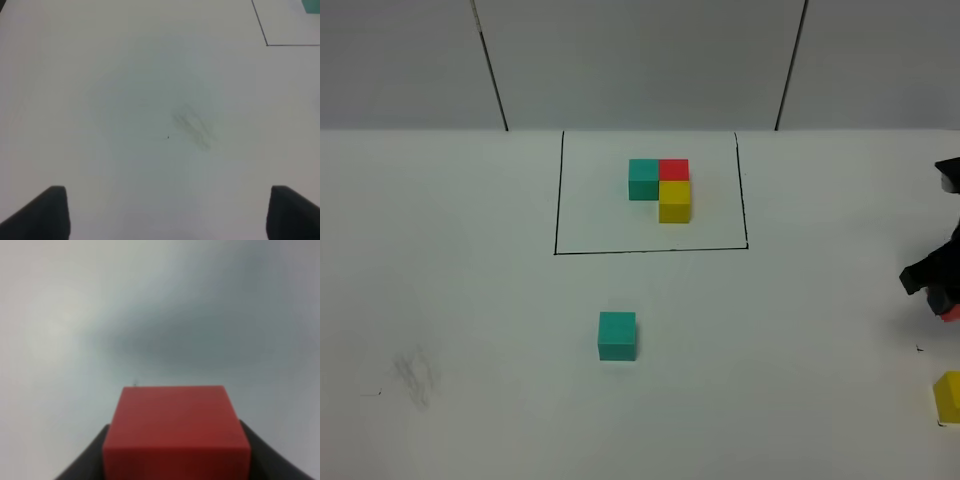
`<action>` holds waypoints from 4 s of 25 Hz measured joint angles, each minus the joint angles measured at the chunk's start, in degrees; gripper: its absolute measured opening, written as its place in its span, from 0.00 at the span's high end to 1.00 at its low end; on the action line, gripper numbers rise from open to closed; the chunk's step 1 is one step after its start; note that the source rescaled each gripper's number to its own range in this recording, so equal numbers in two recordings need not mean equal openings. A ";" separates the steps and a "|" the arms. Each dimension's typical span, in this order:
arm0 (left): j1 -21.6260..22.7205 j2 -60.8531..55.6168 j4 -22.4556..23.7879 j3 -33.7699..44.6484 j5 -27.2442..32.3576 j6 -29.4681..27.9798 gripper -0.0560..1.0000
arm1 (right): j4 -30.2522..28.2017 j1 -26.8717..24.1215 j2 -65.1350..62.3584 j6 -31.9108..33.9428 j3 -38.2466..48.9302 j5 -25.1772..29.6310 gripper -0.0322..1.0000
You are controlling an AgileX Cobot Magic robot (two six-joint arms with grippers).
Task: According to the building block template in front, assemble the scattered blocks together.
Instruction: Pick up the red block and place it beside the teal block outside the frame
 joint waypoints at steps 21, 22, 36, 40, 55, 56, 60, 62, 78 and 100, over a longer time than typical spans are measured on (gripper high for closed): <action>0.00 0.00 0.00 0.00 0.00 0.00 0.18 | 0.53 31.28 10.78 -30.05 -16.80 7.59 0.92; 0.00 0.00 0.00 0.00 0.00 0.00 0.18 | 0.36 31.62 11.92 -31.04 -18.19 8.65 0.92; 0.00 0.00 0.00 0.00 0.00 0.00 0.18 | 1.36 36.02 18.50 -34.42 -23.62 6.37 0.92; 0.00 0.00 0.00 0.00 0.00 0.00 0.18 | 1.56 36.53 20.78 -34.42 -26.40 7.00 0.92; 0.00 0.00 0.00 0.00 0.00 0.00 0.18 | 3.04 37.54 24.74 -34.42 -28.63 5.27 0.92; 0.00 0.00 0.00 0.00 0.00 0.00 0.18 | 3.04 37.54 24.85 -34.42 -28.63 4.93 0.92; 0.00 0.00 0.00 0.00 0.00 0.00 0.18 | 3.45 37.54 25.56 -34.42 -28.83 4.32 0.92; 0.00 0.00 0.00 0.00 0.00 0.00 0.18 | 3.52 37.54 25.84 -34.42 -28.83 3.83 0.92; 0.00 0.00 0.00 0.00 0.00 0.00 0.18 | 5.43 38.59 27.07 -35.53 -29.02 3.24 0.92; 0.00 0.00 0.00 0.00 0.00 0.00 0.18 | 5.38 38.59 29.47 -36.33 -29.02 1.35 0.92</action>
